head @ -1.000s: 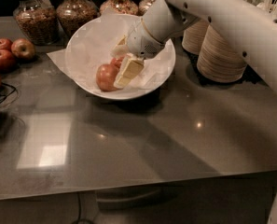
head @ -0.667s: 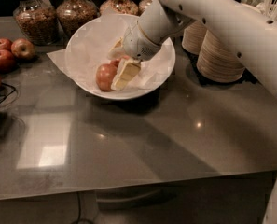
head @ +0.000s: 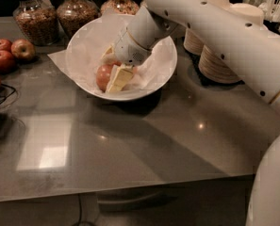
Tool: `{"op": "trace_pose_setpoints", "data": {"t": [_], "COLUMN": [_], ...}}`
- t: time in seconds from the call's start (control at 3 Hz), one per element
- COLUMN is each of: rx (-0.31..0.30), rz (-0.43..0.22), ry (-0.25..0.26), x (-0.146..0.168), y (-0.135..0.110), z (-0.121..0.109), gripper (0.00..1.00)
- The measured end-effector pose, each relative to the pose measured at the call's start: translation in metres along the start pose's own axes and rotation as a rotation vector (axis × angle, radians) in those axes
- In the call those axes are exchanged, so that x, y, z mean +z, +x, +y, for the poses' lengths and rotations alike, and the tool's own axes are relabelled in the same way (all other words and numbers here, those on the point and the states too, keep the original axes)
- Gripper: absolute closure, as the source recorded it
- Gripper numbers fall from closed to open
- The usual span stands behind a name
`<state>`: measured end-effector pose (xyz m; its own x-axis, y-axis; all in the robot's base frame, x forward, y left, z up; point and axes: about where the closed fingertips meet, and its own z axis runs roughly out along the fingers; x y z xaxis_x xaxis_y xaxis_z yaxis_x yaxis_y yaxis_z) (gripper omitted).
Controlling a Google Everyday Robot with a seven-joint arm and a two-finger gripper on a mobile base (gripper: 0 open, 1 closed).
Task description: Pick apple from white bowl
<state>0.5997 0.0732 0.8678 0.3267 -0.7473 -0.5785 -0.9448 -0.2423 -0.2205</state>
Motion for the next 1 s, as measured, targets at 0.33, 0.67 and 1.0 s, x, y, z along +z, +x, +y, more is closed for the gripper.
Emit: {"op": "trace_pose_setpoints", "data": {"t": [0.33, 0.67, 1.0], "rx": [0.004, 0.016, 0.016], "rz": [0.002, 0.008, 0.008], "ry": [0.001, 0.008, 0.008], "x": [0.0012, 0.0024, 0.0024], "y": [0.0032, 0.0108, 0.0107], "z": [-0.0010, -0.0018, -0.0018], "gripper": [0.35, 0.35, 0.44]}}
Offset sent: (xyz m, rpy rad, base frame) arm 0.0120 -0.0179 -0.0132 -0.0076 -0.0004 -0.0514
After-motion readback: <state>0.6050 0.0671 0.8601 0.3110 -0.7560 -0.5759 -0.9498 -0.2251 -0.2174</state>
